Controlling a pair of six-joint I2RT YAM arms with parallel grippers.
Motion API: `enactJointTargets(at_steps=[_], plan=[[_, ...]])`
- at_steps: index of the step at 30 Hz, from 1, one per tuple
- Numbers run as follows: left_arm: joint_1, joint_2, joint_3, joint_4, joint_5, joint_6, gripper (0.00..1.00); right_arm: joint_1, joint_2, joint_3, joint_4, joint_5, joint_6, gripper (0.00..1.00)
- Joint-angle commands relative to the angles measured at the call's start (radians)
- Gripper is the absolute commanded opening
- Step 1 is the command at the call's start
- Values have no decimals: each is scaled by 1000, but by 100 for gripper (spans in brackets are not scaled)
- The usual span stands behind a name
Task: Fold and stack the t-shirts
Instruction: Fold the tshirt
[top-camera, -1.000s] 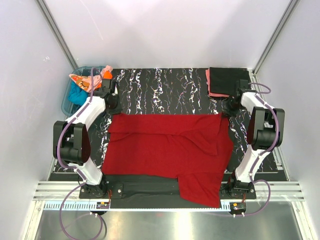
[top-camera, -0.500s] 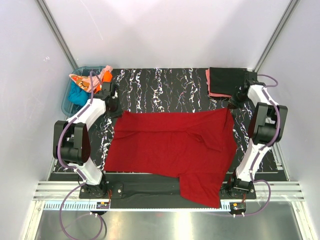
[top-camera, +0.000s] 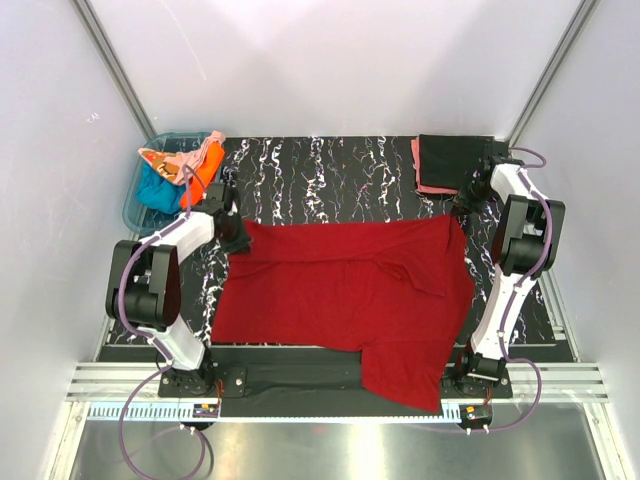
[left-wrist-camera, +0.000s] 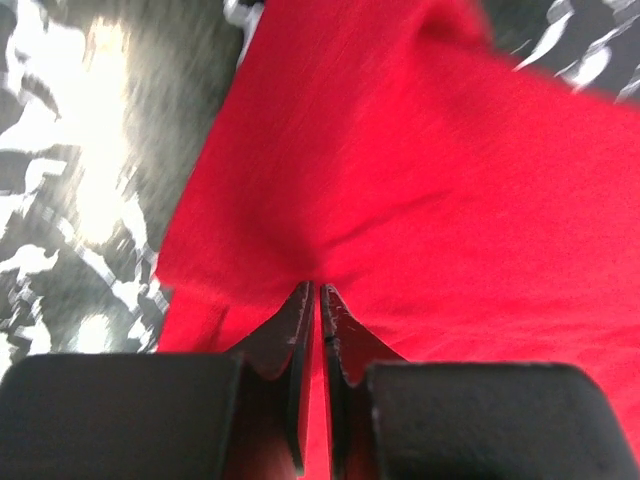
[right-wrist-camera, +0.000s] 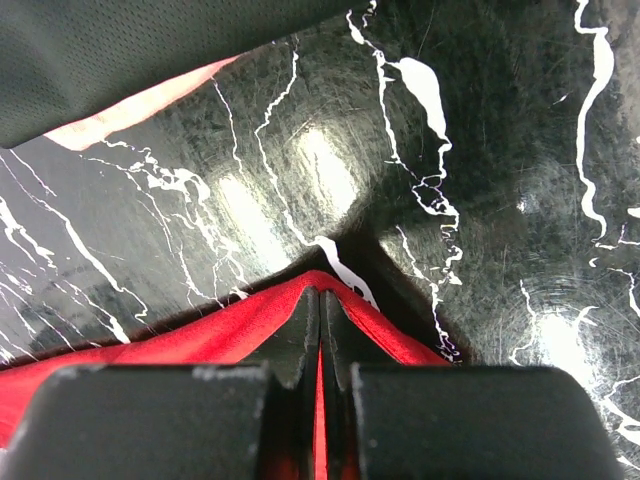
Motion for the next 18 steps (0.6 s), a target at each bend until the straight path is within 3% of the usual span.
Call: enactJointTargets(at_steps=[1,7,11,18], plan=[[-4,-58,13,143,44,-42,12,-2,-5,50,12,-25,0,0],[-10,-49,27,191,2,-91,12,-2,-20,38,20,-42,11,0],[-11,153,179,33,-63,-137,0,-2,-28,27,37,-43,23,0],[-13,296,312,-59,-224,-180,1,0,-28,16,126,-75,69,0]])
